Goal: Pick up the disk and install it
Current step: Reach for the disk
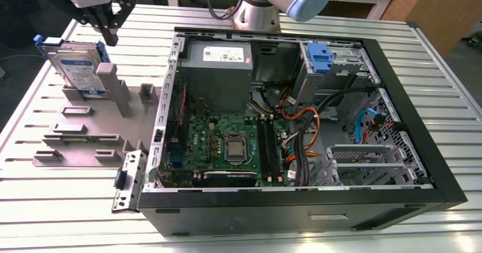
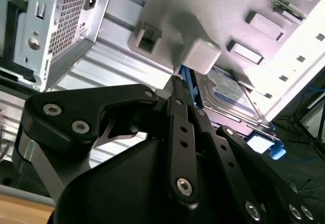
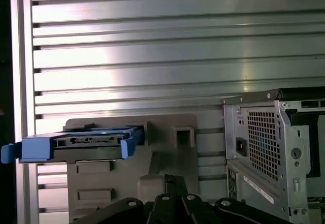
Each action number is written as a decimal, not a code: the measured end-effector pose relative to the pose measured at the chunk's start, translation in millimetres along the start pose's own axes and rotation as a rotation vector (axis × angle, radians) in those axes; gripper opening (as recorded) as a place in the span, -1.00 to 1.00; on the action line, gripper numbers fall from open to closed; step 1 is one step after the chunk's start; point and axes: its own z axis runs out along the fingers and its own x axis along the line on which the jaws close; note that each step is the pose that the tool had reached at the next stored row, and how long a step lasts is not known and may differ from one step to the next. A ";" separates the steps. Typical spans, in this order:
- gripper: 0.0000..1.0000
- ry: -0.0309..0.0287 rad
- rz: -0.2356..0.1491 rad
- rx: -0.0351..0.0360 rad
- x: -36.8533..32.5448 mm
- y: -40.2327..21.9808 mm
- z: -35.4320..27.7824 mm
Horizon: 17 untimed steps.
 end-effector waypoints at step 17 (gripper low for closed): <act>-0.79 0.0031 -0.043 -0.0002 39.3 1.4 3.7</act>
